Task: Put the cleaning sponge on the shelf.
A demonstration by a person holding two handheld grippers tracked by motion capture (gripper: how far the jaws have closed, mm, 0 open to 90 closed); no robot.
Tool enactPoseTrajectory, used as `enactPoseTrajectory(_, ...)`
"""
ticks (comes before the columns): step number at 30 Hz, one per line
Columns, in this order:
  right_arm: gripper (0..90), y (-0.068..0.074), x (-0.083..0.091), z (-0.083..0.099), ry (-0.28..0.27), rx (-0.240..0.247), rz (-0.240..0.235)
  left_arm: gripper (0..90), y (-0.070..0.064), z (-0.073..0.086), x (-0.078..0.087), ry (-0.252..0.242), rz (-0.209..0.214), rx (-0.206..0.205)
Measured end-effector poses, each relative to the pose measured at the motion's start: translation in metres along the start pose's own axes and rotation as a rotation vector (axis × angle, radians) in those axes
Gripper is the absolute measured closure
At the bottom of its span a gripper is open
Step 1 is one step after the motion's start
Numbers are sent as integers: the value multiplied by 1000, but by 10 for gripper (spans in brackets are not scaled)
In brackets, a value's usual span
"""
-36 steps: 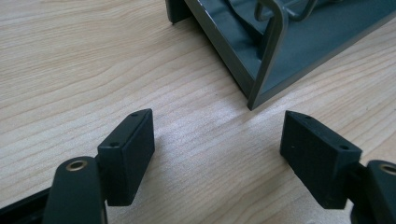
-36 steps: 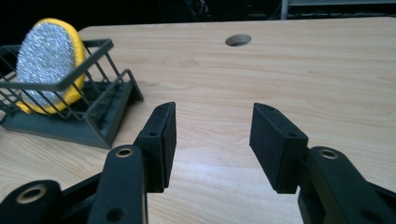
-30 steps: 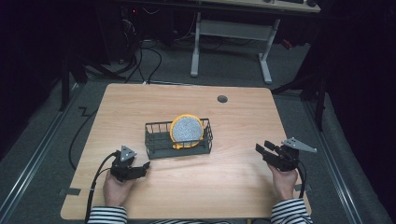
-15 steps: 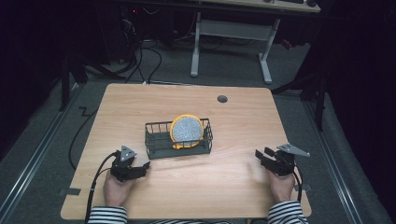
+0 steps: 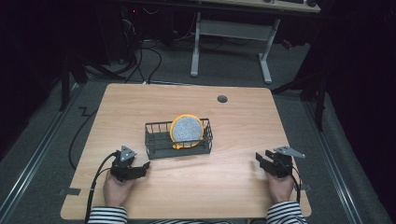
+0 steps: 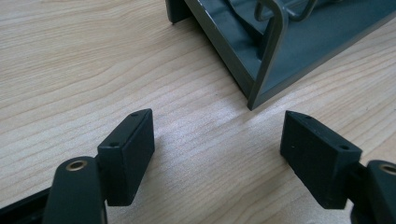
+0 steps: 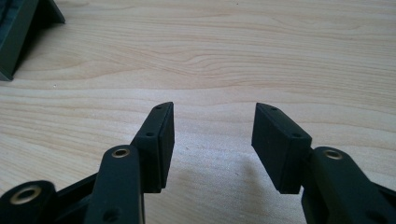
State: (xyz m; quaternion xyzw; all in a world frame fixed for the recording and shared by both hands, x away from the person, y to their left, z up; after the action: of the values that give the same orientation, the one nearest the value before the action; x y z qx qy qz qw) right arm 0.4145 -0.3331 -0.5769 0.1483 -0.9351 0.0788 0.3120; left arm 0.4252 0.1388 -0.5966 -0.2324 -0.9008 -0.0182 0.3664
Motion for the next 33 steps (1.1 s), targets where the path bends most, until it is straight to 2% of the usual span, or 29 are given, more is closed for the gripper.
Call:
enactPoseTrajectory(21,498,5,-7,7,58,44,11,265,0,0,0,1,0,-1)
enactPoseTrajectory(26,493,7,-9,9,86,73,23,265,0,0,0,0,-1,0)
enactPoseTrajectory(33,471,9,-9,10,96,79,25,265,0,0,0,0,-1,-1)
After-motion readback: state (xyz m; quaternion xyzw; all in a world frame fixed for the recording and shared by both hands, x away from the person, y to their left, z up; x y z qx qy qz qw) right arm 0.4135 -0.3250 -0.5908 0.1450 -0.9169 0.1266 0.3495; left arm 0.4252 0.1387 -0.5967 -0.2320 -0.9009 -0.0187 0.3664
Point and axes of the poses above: each handheld gripper's, and its own axes: x roughly backward along the jaws, z roughly out of its underside, y roughly to its left, the point moved 9 cm from there along -x, roughly forward along the jaws, and after that the axes turned 9 degrees about x, right-handed, at the moved point
